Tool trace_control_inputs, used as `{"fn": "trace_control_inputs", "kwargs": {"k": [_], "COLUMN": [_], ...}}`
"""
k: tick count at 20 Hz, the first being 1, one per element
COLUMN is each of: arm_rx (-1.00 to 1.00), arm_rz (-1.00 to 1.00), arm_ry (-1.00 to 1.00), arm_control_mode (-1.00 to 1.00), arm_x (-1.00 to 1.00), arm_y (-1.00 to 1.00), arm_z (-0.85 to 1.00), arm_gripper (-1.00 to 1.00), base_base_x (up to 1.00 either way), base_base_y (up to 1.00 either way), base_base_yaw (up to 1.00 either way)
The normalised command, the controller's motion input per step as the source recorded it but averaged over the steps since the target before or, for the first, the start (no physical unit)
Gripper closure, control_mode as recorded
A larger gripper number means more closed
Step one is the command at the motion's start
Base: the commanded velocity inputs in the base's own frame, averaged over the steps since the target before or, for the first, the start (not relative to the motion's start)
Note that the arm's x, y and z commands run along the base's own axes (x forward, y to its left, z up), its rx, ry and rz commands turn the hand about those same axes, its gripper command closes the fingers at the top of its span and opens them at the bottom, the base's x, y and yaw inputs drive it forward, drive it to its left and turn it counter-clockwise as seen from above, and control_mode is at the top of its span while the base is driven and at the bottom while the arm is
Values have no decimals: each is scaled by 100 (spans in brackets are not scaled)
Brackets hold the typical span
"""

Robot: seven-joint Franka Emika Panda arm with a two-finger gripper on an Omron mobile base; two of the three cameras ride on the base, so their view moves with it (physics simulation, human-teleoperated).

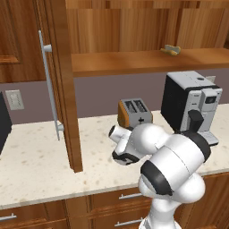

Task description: Pick the cinnamon and honey bottle from the cabinet and place them next to the mug.

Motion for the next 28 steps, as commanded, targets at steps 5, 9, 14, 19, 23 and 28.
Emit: {"fn": "trace_control_inputs", "kwargs": {"k": [5,9,14,19,23,28], "arm_rx": [0,0,0,-1,-4,-6], "arm_rz": [-4,-5,-6,-7,-6,-5], "arm_ry": [-10,-12,-7,-1,0,0], "arm_control_mode": [-100,-100,-100,-100,-100,-100], "arm_x": [0,0,0,-2,0,0], "arm_y": [0,0,-1,0,0,0], "arm_z": [-24,-10,0,0,0,0], "arm_gripper": [100,100,100,100,100,100], "base_base_x": [0,0,0,0,0,0], "base_base_y": [0,0,0,0,0,0], "base_base_yaw": [0,0,0,0,0,0]}}
